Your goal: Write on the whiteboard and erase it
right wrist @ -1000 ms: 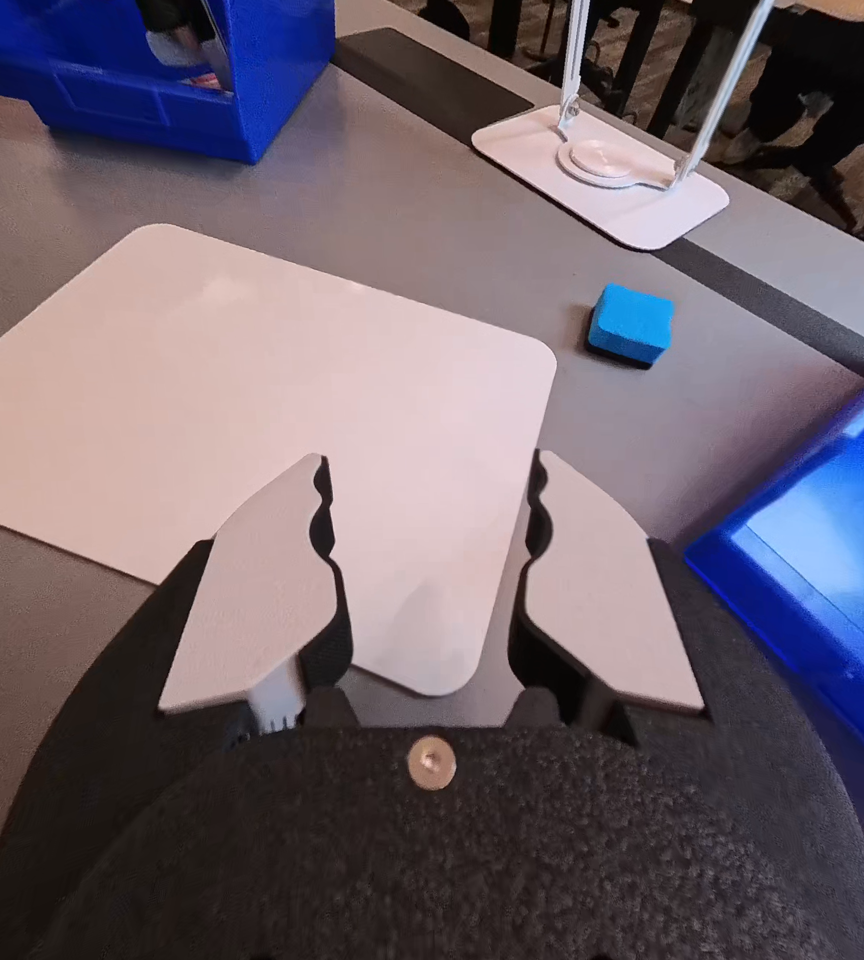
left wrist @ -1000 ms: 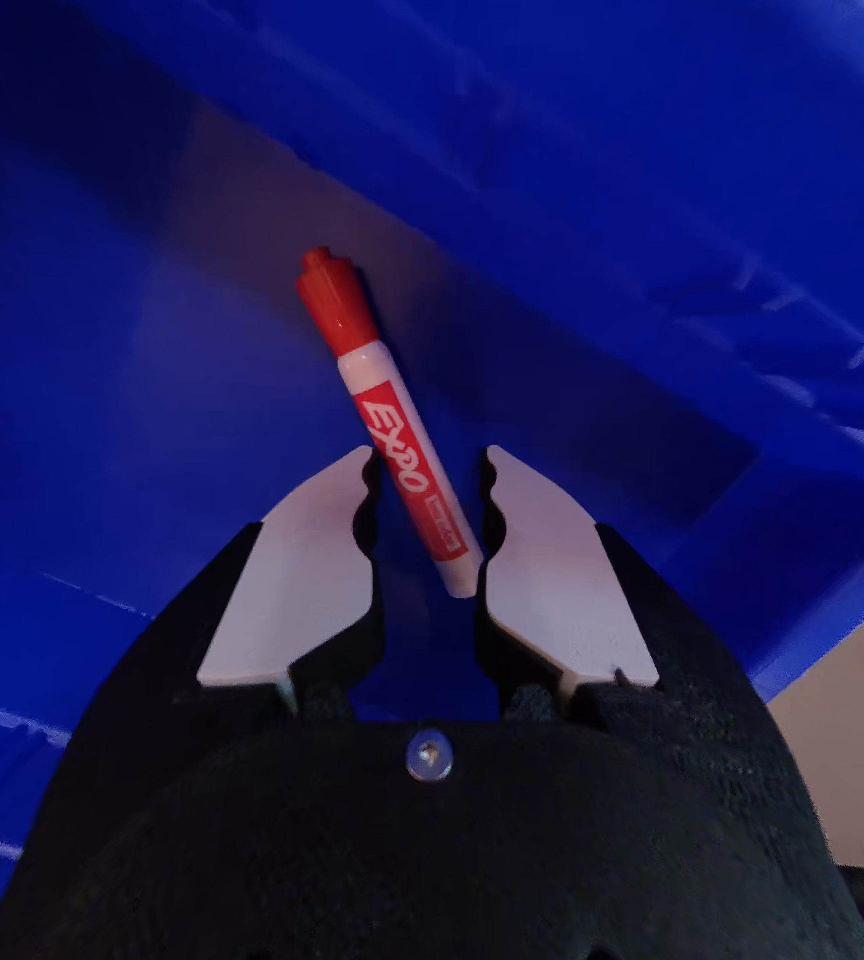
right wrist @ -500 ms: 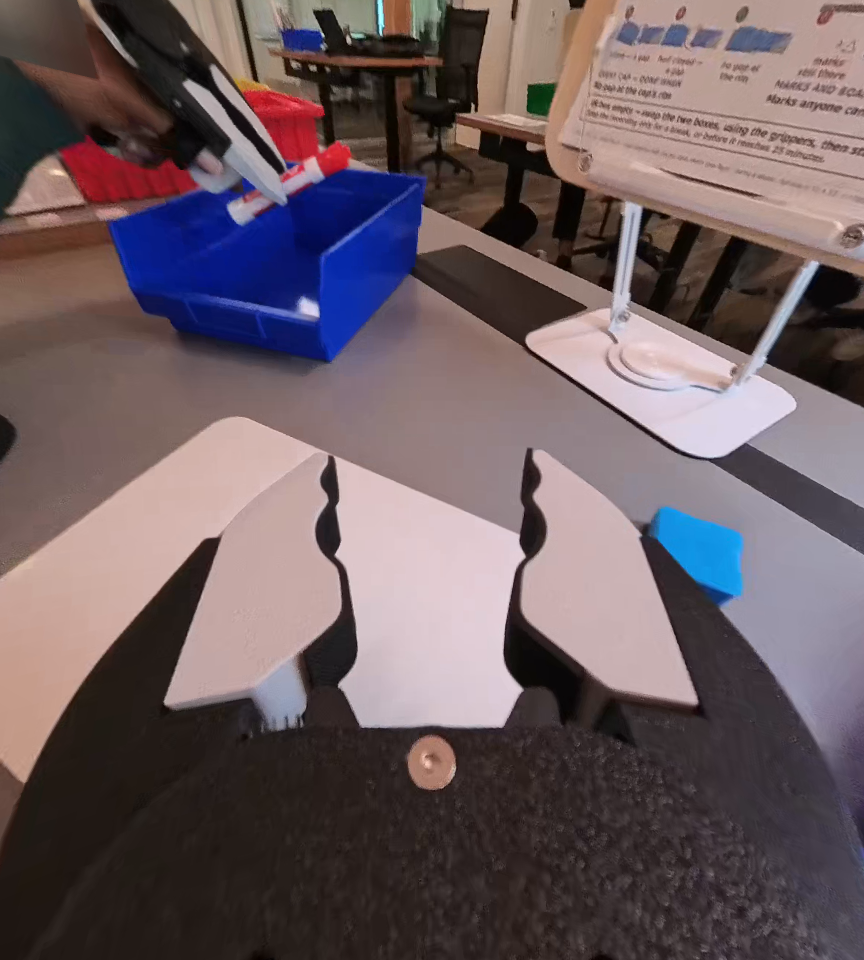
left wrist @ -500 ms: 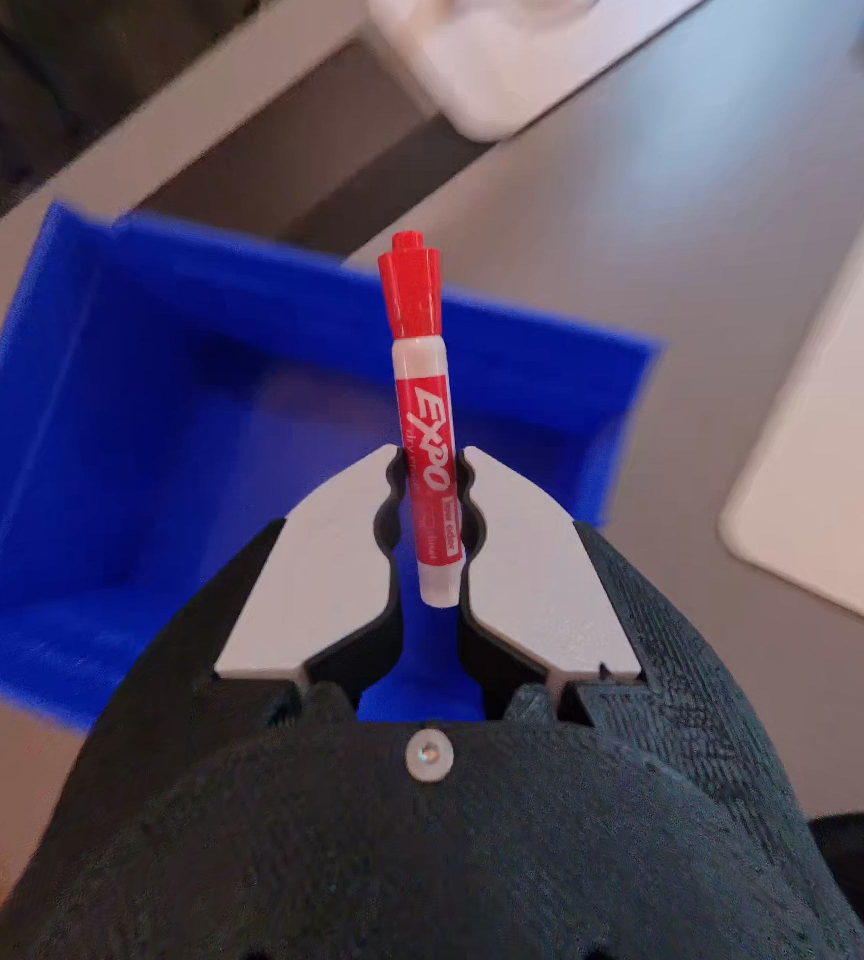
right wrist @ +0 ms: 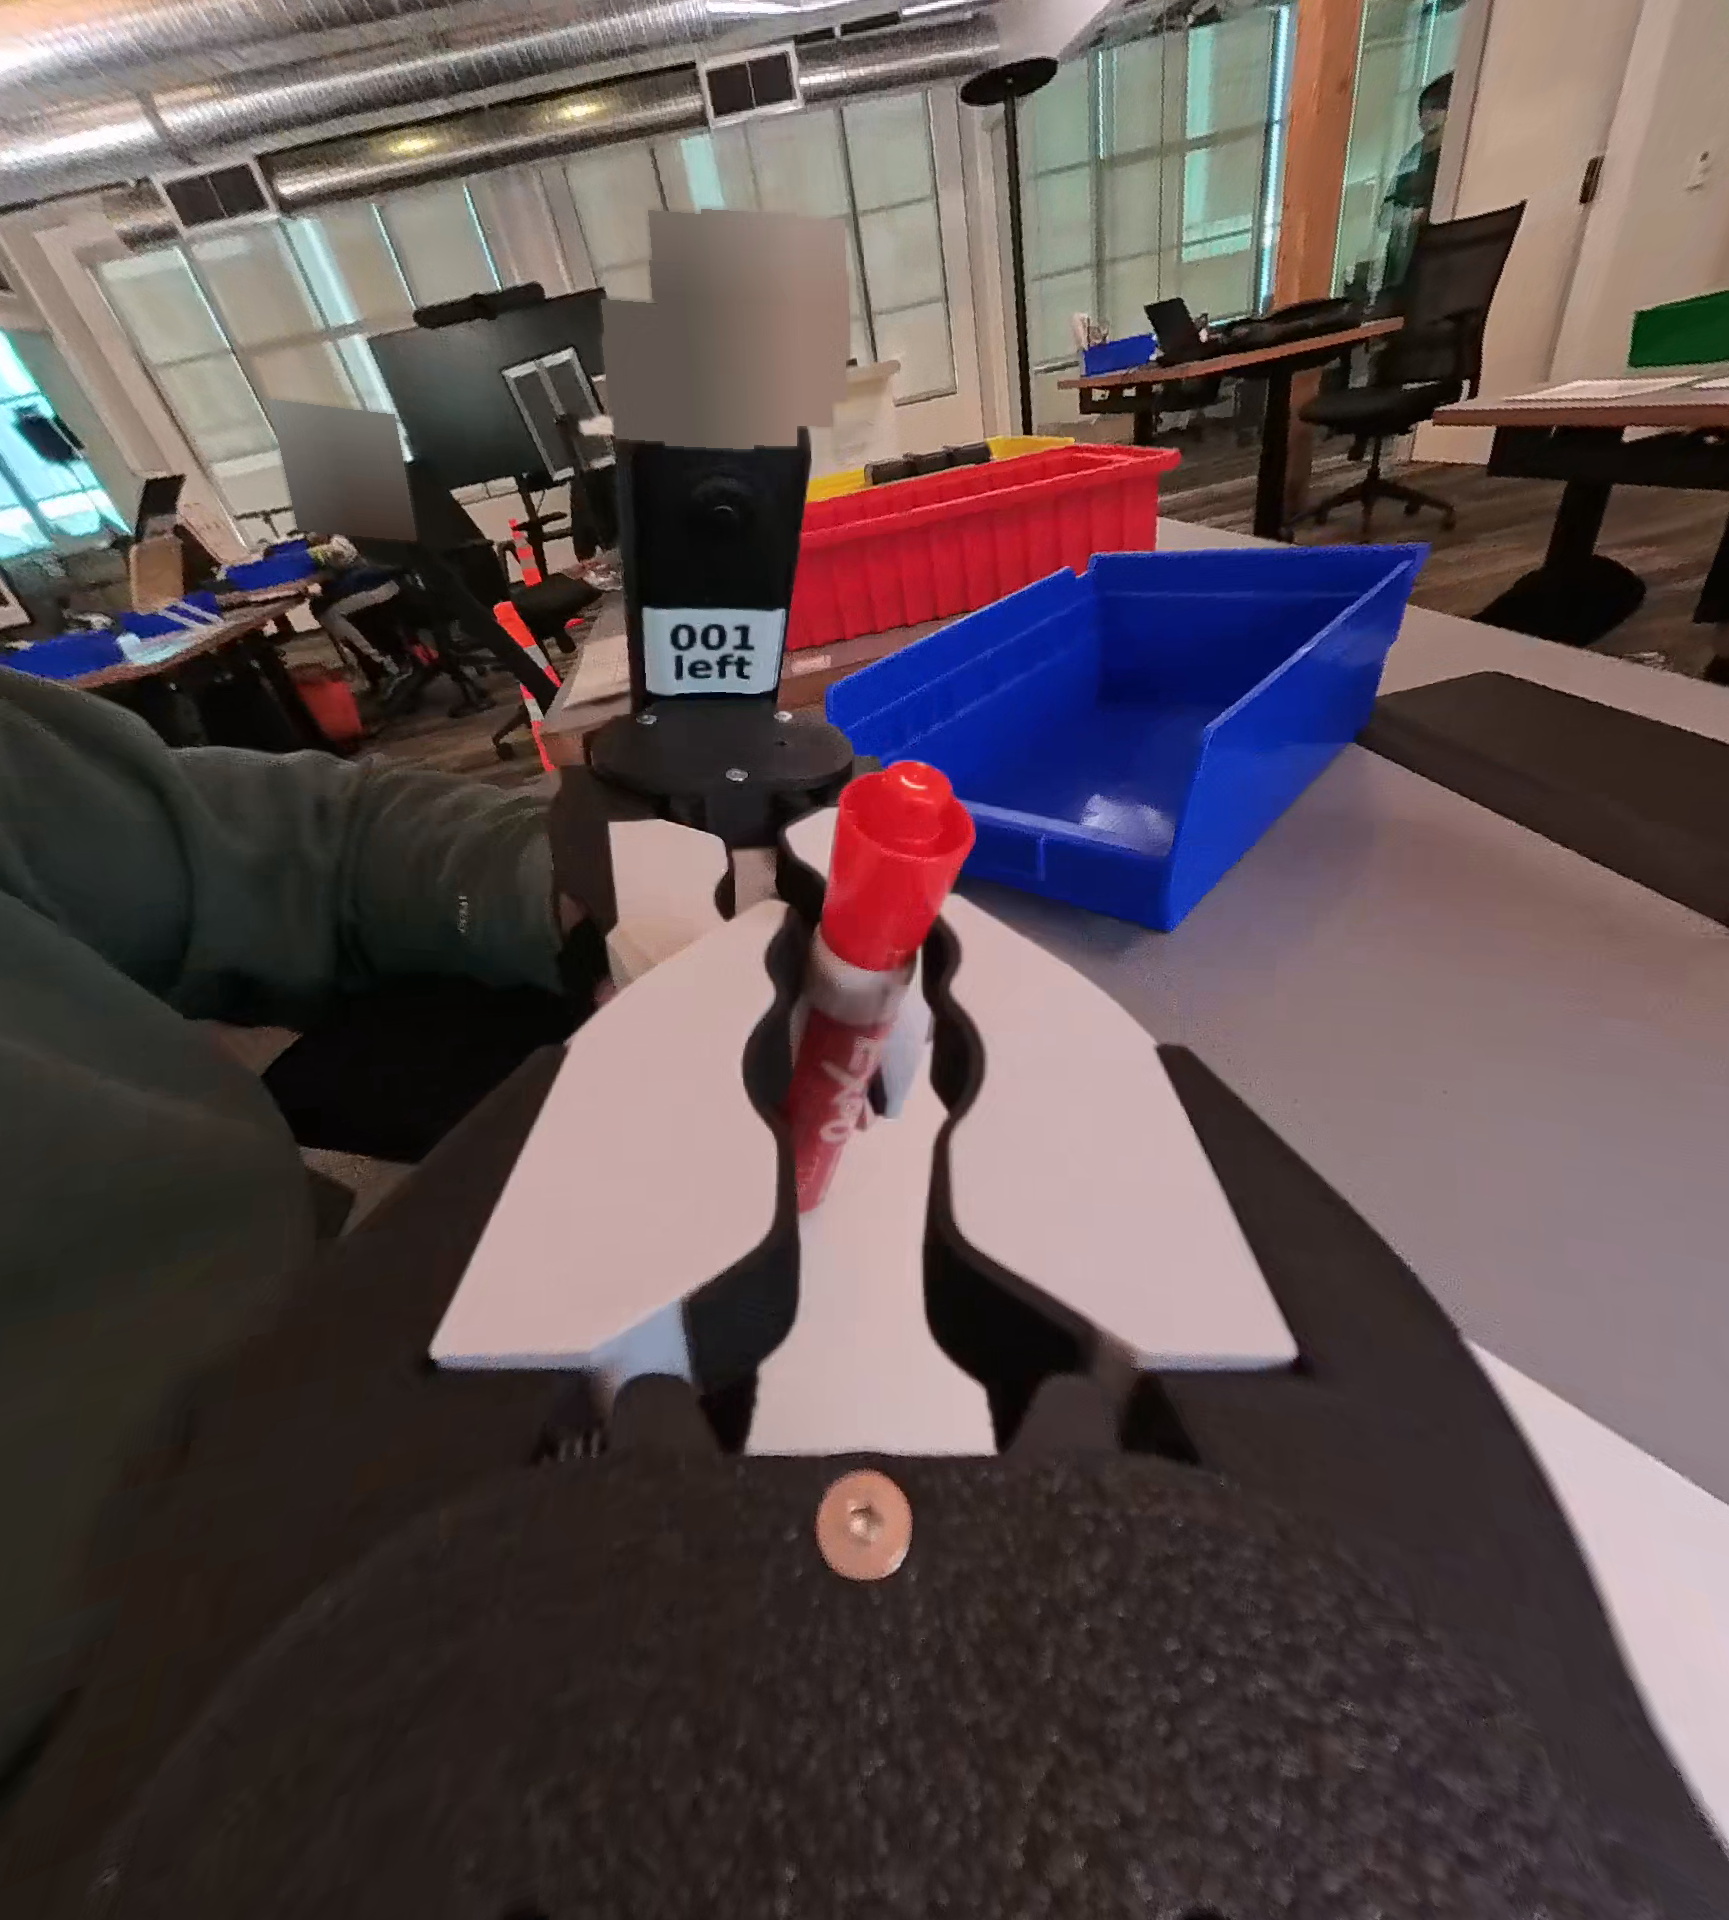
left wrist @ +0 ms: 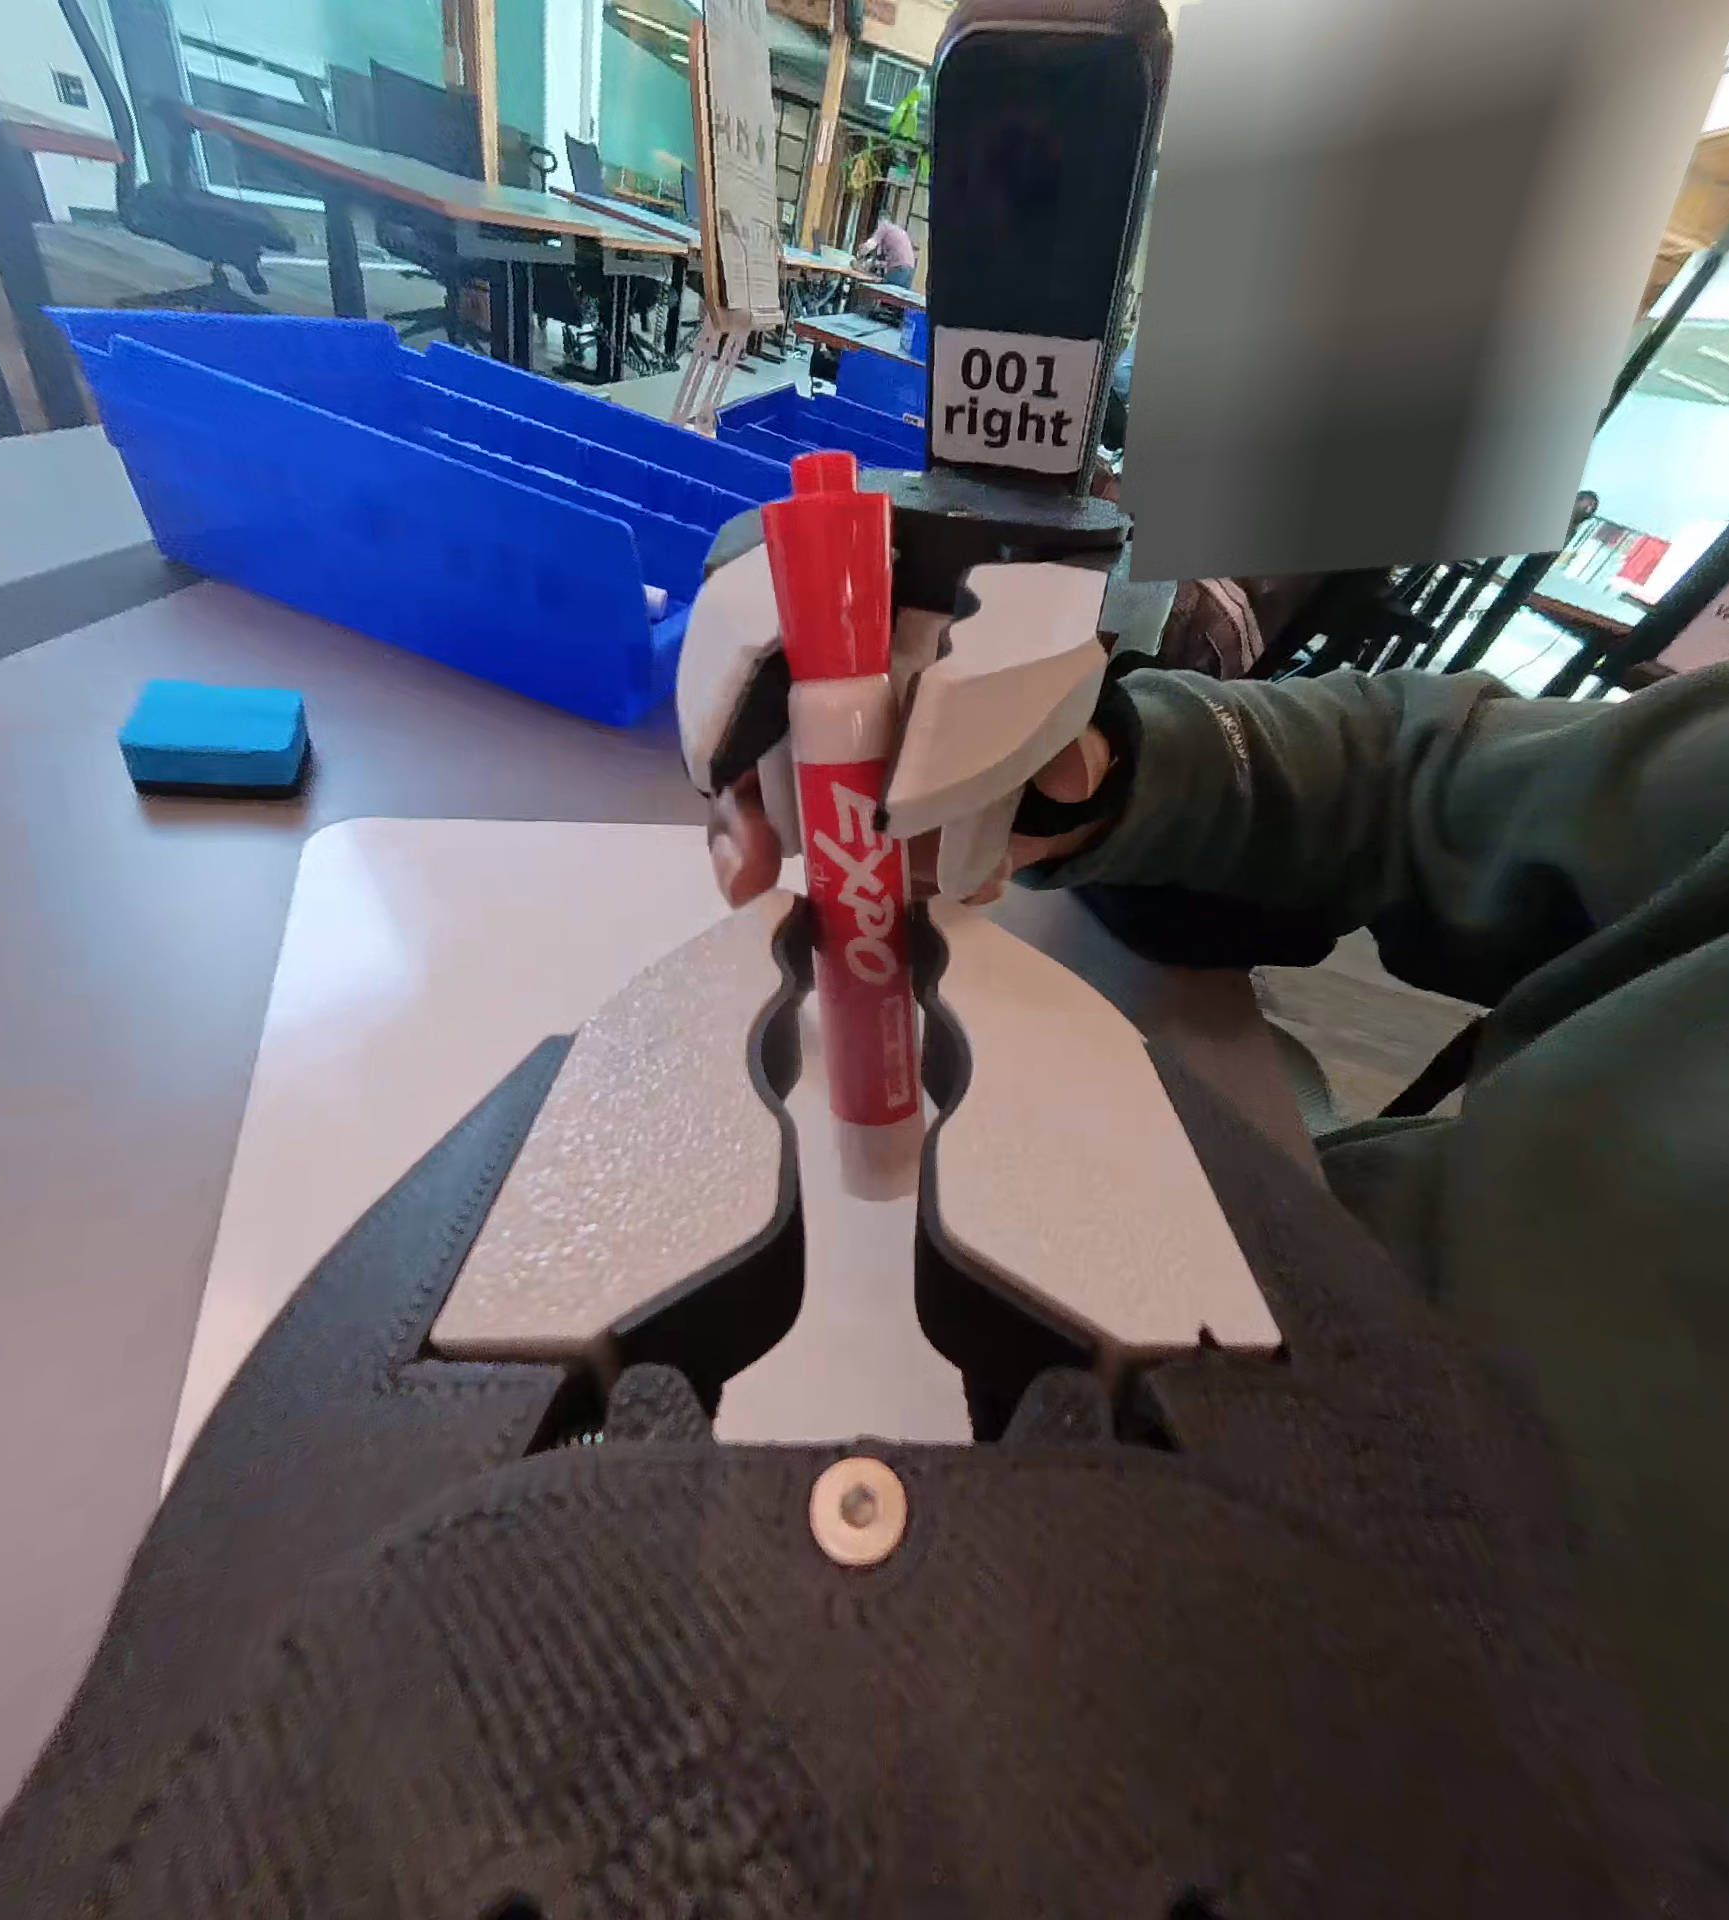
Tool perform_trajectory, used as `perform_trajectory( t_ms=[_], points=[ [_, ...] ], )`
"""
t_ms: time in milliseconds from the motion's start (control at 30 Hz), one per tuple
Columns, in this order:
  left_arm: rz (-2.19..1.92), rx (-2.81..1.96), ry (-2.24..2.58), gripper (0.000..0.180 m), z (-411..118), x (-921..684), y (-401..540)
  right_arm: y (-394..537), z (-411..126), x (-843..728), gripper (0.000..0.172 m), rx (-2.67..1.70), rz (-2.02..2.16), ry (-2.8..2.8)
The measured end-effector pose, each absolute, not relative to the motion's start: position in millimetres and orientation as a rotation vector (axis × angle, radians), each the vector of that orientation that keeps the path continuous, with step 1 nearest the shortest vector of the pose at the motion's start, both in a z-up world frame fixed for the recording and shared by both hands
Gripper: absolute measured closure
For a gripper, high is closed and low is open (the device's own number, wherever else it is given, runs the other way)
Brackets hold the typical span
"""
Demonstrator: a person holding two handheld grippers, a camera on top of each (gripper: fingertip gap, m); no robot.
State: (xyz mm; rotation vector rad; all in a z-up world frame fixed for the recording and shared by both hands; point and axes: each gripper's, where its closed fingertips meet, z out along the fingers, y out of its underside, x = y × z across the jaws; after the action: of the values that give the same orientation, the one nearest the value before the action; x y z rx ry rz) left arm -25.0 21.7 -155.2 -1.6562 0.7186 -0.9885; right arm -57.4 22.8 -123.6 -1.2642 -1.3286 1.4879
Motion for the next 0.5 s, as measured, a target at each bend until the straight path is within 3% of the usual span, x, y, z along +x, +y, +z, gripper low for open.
perform_trajectory(
  t_ms=[133, 300, 500],
  points=[
    [-0.945, -1.696, 0.708, 0.157, -170, -39, 28, 31, -144, -56, 0.152, -1.308, 1.313, -1.442],
    [-0.940, -1.667, 0.641, 0.144, -157, -60, 26, 57, -171, -51, 0.152, -1.299, 0.768, -1.571],
    [-0.818, -1.682, 0.703, 0.140, -157, -40, 17, 46, -194, -64, 0.152, -1.123, 0.227, -1.688]
  ],
)
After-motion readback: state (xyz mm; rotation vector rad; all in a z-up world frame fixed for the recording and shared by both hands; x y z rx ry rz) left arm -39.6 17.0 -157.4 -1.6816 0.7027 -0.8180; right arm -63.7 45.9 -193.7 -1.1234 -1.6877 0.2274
